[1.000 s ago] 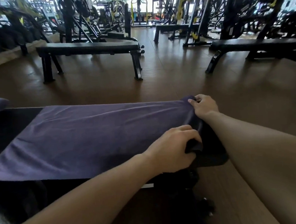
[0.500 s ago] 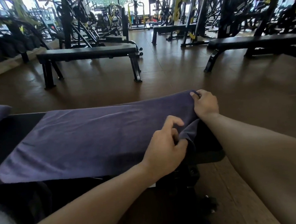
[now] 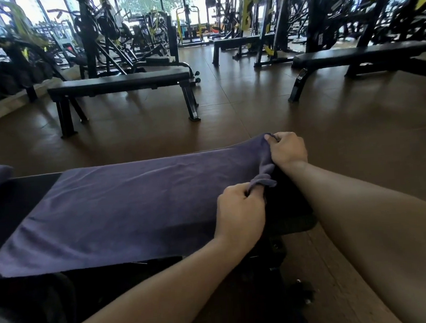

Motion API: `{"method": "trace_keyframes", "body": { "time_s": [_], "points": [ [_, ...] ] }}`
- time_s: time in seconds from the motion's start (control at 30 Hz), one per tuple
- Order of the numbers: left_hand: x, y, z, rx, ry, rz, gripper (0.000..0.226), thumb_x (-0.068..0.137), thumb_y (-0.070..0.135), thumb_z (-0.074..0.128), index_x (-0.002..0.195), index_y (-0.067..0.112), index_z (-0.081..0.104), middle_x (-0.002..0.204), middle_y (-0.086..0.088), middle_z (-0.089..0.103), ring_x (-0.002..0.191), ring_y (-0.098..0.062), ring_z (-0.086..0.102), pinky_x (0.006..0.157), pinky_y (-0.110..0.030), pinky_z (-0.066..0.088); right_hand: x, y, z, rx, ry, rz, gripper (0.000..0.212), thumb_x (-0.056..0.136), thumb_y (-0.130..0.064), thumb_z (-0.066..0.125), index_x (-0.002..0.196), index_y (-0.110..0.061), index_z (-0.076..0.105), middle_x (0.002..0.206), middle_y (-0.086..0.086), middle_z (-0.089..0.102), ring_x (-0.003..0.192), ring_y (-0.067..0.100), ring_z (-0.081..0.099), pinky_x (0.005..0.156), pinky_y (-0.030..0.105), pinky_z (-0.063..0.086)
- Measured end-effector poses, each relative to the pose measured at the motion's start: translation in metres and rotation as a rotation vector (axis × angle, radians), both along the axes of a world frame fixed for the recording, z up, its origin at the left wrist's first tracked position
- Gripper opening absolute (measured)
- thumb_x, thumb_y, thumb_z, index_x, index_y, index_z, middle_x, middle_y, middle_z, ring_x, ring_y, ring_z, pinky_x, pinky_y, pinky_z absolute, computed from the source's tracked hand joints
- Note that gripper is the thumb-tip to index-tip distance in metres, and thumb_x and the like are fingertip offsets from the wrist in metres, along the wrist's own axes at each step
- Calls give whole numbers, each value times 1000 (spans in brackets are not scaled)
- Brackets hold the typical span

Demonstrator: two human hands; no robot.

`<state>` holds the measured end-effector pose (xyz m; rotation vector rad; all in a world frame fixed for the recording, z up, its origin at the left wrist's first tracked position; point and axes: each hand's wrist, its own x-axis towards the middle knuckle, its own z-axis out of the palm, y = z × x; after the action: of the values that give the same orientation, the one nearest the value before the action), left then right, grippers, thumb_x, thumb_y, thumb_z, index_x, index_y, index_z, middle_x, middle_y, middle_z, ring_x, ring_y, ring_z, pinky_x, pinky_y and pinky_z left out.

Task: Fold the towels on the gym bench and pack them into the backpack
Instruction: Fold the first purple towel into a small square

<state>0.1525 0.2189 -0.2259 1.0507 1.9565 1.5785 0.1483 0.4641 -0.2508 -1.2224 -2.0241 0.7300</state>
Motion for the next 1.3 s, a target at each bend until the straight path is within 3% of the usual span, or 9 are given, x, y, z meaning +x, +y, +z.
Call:
{"method": "trace_keyframes", "body": {
  "time_s": [0.23, 0.3, 0.43, 0.57, 0.67, 0.83, 1.0, 1.13, 1.3],
  "points": [
    [31, -5, -7, -25, 236, -137, 54, 106, 49, 42, 68, 16, 61, 62, 7, 58, 52, -10, 55, 51, -26, 43, 14, 6, 14, -184, 76, -68, 31, 94, -44, 62, 95, -17, 78, 111, 11, 74, 111, 34, 63, 90, 33, 48],
    [36, -3, -1, -45, 174, -185, 56, 106, 50, 38, 70, 15, 62, 58, 5, 59, 49, -9, 56, 49, -24, 42, 22, 16, 28, -308, 73, -45, 26, 98, -33, 59, 103, -14, 75, 116, 13, 71, 104, 34, 65, 84, 31, 49],
    [48, -6, 12, -43, 63, -265, 51, 108, 42, 38, 77, 11, 65, 62, -5, 62, 52, -9, 56, 48, -20, 40, 45, 30, 71, -539, 179, -31, 16, 94, -22, 68, 82, -12, 65, 84, 7, 64, 62, 20, 58, 42, 21, 46],
    [68, 2, 24, 7, -112, -210, 27, 102, 31, 45, 88, 17, 62, 72, 1, 62, 63, -10, 55, 57, -32, 45, 52, 32, 110, -520, 219, -5, 33, 82, -32, 78, 106, -11, 72, 95, 9, 72, 71, 23, 66, 60, 30, 55],
    [72, -4, 41, 52, -302, -182, 33, 96, 22, 48, 65, 24, 55, 59, 9, 54, 59, -10, 49, 59, -34, 39, 39, 26, 132, -522, 312, 16, 20, 87, -29, 74, 99, -14, 71, 88, 7, 69, 67, 21, 64, 57, 30, 56],
    [38, -62, 67, 109, -293, -114, 33, 93, 16, 51, 60, 16, 49, 64, -6, 50, 65, -19, 47, 66, -36, 36, -16, -31, 151, -559, 493, 106, 24, 91, -32, 67, 76, -17, 57, 58, 2, 55, 39, 13, 52, 42, 20, 41],
    [-10, -139, 75, 120, -216, 48, 36, 94, 6, 53, 60, 9, 42, 60, -9, 37, 59, -21, 35, 59, -31, 28, -90, -130, 147, -438, 494, 280, 34, 99, -44, 58, 80, -16, 57, 71, 3, 56, 58, 16, 53, 50, 29, 46],
    [-38, -183, 63, 142, -286, 221, 39, 90, 10, 57, 55, 14, 40, 61, -8, 42, 63, -21, 41, 57, -29, 35, -152, -192, 124, -362, 586, 290, 47, 97, -39, 62, 58, -21, 42, 59, -4, 48, 58, 15, 48, 54, 24, 40],
    [-62, -217, 38, 45, -320, 403, 35, 89, 18, 59, 61, 1, 48, 60, -14, 49, 61, -22, 49, 61, -28, 42, -199, -244, 99, -203, 348, 403, 48, 95, -51, 57, 64, -15, 53, 67, -1, 61, 75, 25, 63, 72, 35, 50]
  ]
}}
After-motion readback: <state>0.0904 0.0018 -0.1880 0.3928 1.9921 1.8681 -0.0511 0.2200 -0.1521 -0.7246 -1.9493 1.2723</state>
